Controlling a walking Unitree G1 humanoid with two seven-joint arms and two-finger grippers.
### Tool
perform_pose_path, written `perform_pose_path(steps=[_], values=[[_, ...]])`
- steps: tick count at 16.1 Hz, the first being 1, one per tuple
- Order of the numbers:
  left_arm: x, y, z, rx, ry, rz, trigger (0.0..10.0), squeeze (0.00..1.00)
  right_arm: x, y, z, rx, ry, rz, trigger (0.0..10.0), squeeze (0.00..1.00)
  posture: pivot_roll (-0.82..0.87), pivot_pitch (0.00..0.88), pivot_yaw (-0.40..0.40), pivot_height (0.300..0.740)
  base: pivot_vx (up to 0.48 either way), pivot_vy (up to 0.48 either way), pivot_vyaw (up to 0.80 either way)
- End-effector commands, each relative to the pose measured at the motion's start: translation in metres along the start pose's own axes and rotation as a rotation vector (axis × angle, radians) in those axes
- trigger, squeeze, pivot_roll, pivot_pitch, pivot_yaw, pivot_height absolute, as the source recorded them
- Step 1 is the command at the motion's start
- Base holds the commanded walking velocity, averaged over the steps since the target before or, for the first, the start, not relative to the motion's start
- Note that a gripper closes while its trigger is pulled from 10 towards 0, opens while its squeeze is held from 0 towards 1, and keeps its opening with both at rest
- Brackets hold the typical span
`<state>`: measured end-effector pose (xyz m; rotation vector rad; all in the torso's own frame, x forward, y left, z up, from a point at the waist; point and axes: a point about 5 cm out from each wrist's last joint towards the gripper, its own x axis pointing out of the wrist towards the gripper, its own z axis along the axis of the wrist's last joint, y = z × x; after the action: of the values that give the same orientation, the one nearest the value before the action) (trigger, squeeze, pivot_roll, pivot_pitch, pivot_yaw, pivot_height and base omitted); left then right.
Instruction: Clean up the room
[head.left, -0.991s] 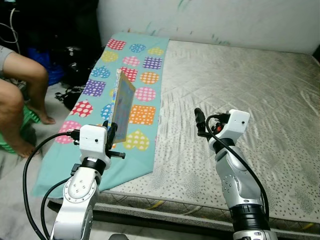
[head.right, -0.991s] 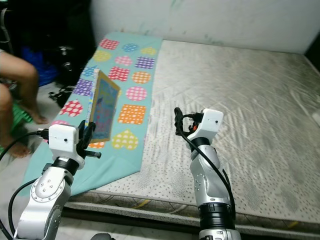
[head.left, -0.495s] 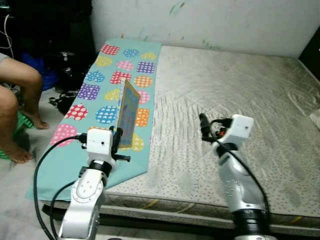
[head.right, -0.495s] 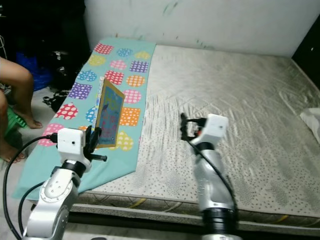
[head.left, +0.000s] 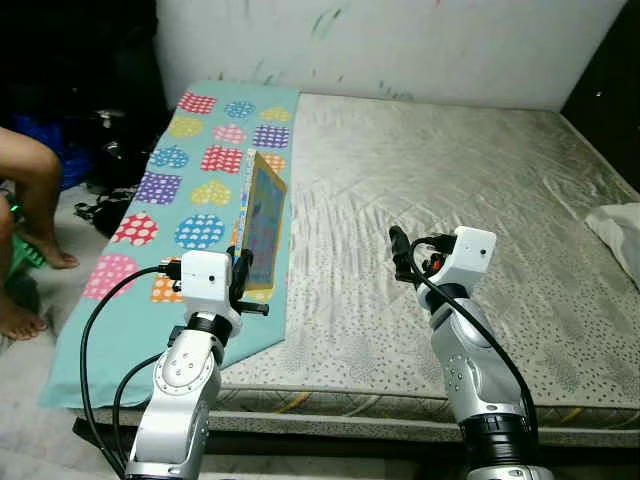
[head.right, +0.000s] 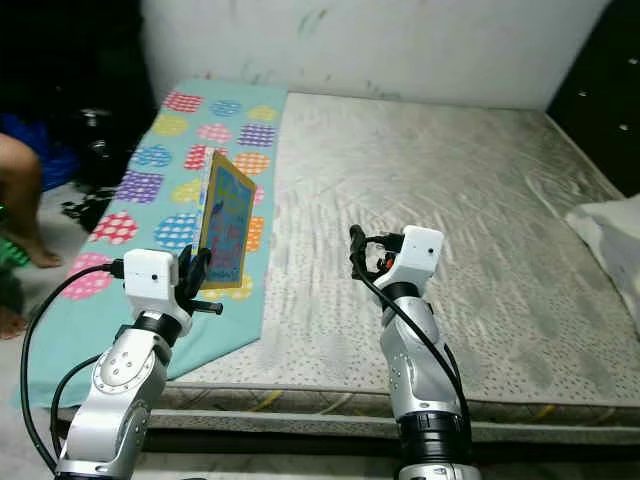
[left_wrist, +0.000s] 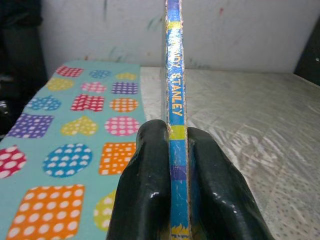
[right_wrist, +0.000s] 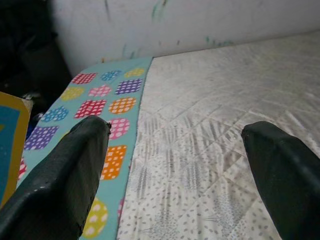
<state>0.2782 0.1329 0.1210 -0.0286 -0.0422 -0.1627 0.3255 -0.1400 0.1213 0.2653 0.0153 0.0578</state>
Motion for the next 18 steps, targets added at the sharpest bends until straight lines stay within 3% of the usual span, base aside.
perform_pose_path(steps=[1,5,8,11,18], values=[[0.0039,-0.003,0.0088,0.0,-0.05,-0.016,10.0,0.0,0.0007,-0.003,0.0015,-0.029,-0.006,-0.017,10.0,0.0,-0.01,0.022,-0.062,0.74,0.0,-0.337,0.0],[0.0045,-0.003,0.0092,-0.008,-0.056,-0.02,10.0,0.0,0.0019,-0.007,0.0009,-0.112,-0.004,-0.058,10.0,0.0,-0.01,0.017,-0.063,0.74,0.0,-0.343,0.0],[0.0051,-0.0029,0.0095,-0.014,-0.056,-0.018,10.0,0.0,0.0034,-0.0055,0.0037,-0.205,-0.033,-0.018,10.0,0.0,-0.01,0.017,-0.064,0.74,0.0,-0.346,0.0],[0.0057,-0.0032,0.01,-0.017,-0.06,-0.017,10.0,0.0,0.0037,-0.0057,0.0051,-0.238,-0.064,-0.014,10.0,0.0,-0.02,0.018,-0.063,0.74,0.0,-0.344,0.0],[0.0064,-0.003,0.0122,-0.033,-0.08,-0.012,10.0,0.0,0.0016,-0.0012,-0.0022,-0.195,-0.027,0.032,10.0,0.0,-0.02,0.02,-0.066,0.74,0.0,-0.085,0.0]])
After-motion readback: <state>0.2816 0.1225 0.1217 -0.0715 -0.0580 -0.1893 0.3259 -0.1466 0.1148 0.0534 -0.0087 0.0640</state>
